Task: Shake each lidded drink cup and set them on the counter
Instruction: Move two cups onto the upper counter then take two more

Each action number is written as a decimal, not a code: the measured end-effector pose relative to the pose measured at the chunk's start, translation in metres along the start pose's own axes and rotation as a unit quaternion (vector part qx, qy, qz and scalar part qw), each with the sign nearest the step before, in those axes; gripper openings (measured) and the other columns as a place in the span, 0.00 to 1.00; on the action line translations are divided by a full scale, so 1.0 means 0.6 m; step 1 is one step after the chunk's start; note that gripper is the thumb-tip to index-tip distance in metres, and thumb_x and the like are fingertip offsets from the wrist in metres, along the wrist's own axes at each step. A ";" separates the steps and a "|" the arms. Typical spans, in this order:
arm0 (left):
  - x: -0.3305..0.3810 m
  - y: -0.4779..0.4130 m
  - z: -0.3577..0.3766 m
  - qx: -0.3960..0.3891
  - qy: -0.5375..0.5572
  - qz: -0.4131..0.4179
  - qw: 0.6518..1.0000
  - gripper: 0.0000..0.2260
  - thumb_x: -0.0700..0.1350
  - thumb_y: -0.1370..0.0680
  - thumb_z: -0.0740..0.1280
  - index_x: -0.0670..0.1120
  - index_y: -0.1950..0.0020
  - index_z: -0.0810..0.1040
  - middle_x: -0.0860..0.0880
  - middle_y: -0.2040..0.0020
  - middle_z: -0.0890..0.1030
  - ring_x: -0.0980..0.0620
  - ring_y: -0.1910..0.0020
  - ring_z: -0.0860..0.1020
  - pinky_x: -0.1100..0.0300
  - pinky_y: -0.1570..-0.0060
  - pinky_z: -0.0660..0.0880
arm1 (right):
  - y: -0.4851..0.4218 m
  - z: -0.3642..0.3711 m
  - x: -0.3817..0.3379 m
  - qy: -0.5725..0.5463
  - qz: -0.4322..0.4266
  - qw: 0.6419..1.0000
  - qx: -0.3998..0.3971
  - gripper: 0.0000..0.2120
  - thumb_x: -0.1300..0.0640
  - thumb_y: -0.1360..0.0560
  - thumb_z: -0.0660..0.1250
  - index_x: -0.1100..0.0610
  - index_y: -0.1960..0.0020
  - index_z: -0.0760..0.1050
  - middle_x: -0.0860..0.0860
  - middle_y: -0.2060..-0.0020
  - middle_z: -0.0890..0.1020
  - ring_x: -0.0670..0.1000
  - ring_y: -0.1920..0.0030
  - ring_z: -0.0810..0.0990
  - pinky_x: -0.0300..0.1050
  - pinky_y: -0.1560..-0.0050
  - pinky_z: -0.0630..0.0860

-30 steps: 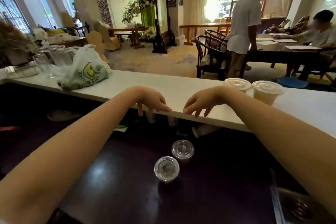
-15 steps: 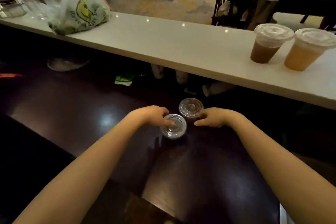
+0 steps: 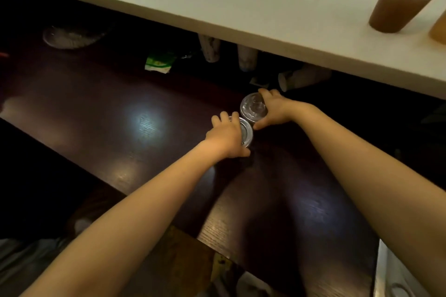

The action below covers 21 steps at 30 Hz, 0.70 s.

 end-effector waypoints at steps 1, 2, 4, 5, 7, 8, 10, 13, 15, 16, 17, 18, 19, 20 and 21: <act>0.000 -0.001 0.000 0.007 0.001 0.000 1.000 0.45 0.55 0.33 0.73 0.40 0.26 0.51 0.39 0.33 0.59 0.38 0.35 0.60 0.47 0.37 0.69 | -0.004 -0.001 -0.001 0.001 -0.008 1.000 -0.003 0.55 0.47 0.35 0.76 0.55 0.23 0.41 0.58 0.25 0.49 0.59 0.25 0.54 0.54 0.28 0.59; 0.000 -0.001 -0.001 0.013 0.005 0.002 1.000 0.45 0.54 0.33 0.73 0.41 0.26 0.51 0.39 0.33 0.59 0.38 0.35 0.60 0.47 0.37 0.69 | -0.007 -0.002 -0.001 0.000 -0.015 1.000 -0.005 0.55 0.48 0.35 0.76 0.55 0.23 0.42 0.58 0.25 0.49 0.59 0.25 0.54 0.54 0.28 0.59; -0.002 0.000 -0.003 0.019 0.019 0.006 1.000 0.45 0.53 0.34 0.74 0.42 0.26 0.52 0.40 0.33 0.59 0.39 0.35 0.60 0.46 0.38 0.70 | -0.009 -0.005 0.000 -0.009 -0.025 1.000 -0.006 0.55 0.49 0.36 0.77 0.54 0.23 0.42 0.58 0.25 0.49 0.59 0.25 0.55 0.52 0.28 0.60; -0.002 0.001 -0.004 0.021 0.025 0.009 0.999 0.44 0.52 0.34 0.74 0.43 0.27 0.53 0.41 0.33 0.60 0.39 0.35 0.60 0.46 0.39 0.70 | -0.009 -0.006 0.001 -0.019 -0.030 0.999 -0.004 0.54 0.49 0.36 0.77 0.54 0.23 0.43 0.57 0.25 0.50 0.58 0.26 0.56 0.51 0.28 0.61; -0.003 0.003 -0.010 0.021 0.033 0.017 0.999 0.42 0.51 0.35 0.75 0.44 0.28 0.56 0.41 0.34 0.60 0.40 0.36 0.60 0.47 0.40 0.71 | -0.006 -0.008 0.003 -0.040 -0.040 0.998 0.005 0.53 0.51 0.36 0.78 0.54 0.24 0.46 0.57 0.25 0.52 0.58 0.27 0.59 0.48 0.30 0.62; -0.003 0.004 -0.013 0.018 0.035 0.020 0.999 0.41 0.51 0.35 0.75 0.44 0.29 0.57 0.41 0.34 0.61 0.40 0.36 0.61 0.47 0.41 0.71 | -0.004 -0.009 0.005 -0.045 -0.042 0.998 0.009 0.53 0.51 0.37 0.78 0.54 0.24 0.47 0.57 0.26 0.53 0.57 0.27 0.60 0.47 0.31 0.63; -0.001 0.006 -0.018 0.008 0.033 0.027 0.999 0.40 0.50 0.35 0.75 0.45 0.29 0.59 0.42 0.34 0.61 0.41 0.36 0.61 0.48 0.42 0.72 | 0.003 -0.012 0.011 -0.049 -0.038 0.998 0.011 0.53 0.50 0.38 0.78 0.54 0.24 0.49 0.57 0.27 0.56 0.57 0.29 0.63 0.47 0.33 0.66; 0.012 0.008 -0.024 -0.018 0.018 0.045 0.999 0.39 0.50 0.35 0.75 0.46 0.29 0.60 0.43 0.34 0.62 0.42 0.35 0.61 0.51 0.44 0.71 | 0.026 -0.022 0.024 -0.046 -0.019 0.999 0.007 0.52 0.50 0.38 0.78 0.54 0.25 0.50 0.57 0.29 0.60 0.57 0.31 0.65 0.47 0.35 0.68; 0.026 0.010 -0.032 -0.038 -0.004 0.061 0.997 0.40 0.50 0.34 0.75 0.46 0.28 0.59 0.43 0.33 0.62 0.41 0.34 0.61 0.52 0.44 0.71 | 0.049 -0.035 0.035 -0.040 -0.008 0.999 0.000 0.51 0.50 0.38 0.78 0.54 0.25 0.51 0.56 0.29 0.61 0.56 0.31 0.65 0.46 0.35 0.67; 0.036 0.012 -0.040 -0.046 -0.017 0.070 0.996 0.41 0.51 0.34 0.75 0.47 0.27 0.58 0.43 0.33 0.62 0.41 0.34 0.61 0.52 0.44 0.71 | 0.064 -0.043 0.043 -0.036 -0.002 0.999 -0.004 0.51 0.49 0.38 0.78 0.54 0.25 0.52 0.56 0.29 0.62 0.56 0.31 0.65 0.47 0.34 0.67; 0.047 0.014 -0.050 -0.053 -0.031 0.081 0.995 0.41 0.51 0.34 0.75 0.47 0.27 0.58 0.43 0.33 0.63 0.41 0.34 0.62 0.51 0.43 0.71 | 0.080 -0.054 0.050 -0.034 0.004 0.999 -0.010 0.51 0.49 0.38 0.78 0.53 0.25 0.52 0.55 0.29 0.62 0.55 0.31 0.65 0.47 0.33 0.67; 0.061 0.017 -0.061 -0.059 -0.047 0.093 0.993 0.41 0.51 0.34 0.75 0.48 0.26 0.57 0.43 0.33 0.63 0.41 0.35 0.63 0.51 0.42 0.71 | 0.098 -0.064 0.059 -0.032 0.010 0.999 -0.015 0.50 0.48 0.38 0.78 0.53 0.25 0.52 0.55 0.29 0.63 0.55 0.31 0.66 0.48 0.33 0.67; 0.075 0.020 -0.073 -0.064 -0.064 0.107 0.990 0.42 0.51 0.34 0.75 0.48 0.26 0.57 0.43 0.32 0.63 0.41 0.34 0.63 0.50 0.41 0.71 | 0.117 -0.076 0.067 -0.032 0.017 0.999 -0.020 0.50 0.48 0.38 0.78 0.53 0.25 0.53 0.54 0.29 0.63 0.55 0.31 0.66 0.48 0.32 0.67; 0.091 0.024 -0.087 -0.068 -0.084 0.121 0.987 0.42 0.52 0.34 0.75 0.49 0.26 0.56 0.43 0.32 0.63 0.41 0.34 0.63 0.50 0.40 0.71 | 0.137 -0.087 0.075 -0.034 0.023 0.999 -0.024 0.50 0.48 0.37 0.77 0.54 0.25 0.53 0.53 0.29 0.64 0.54 0.31 0.66 0.47 0.32 0.67; 0.108 0.028 -0.100 -0.072 -0.106 0.137 0.982 0.43 0.52 0.34 0.75 0.49 0.25 0.56 0.43 0.32 0.64 0.41 0.34 0.64 0.50 0.40 0.70 | 0.159 -0.098 0.083 -0.039 0.030 0.998 -0.028 0.49 0.48 0.36 0.77 0.54 0.25 0.53 0.52 0.29 0.64 0.53 0.31 0.66 0.46 0.33 0.66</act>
Point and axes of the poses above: each hand's wrist, its own y-axis away from the middle knuckle, its own z-axis out of the palm, x = y × z, the point moved 7 cm from there along -y, towards the middle knuckle
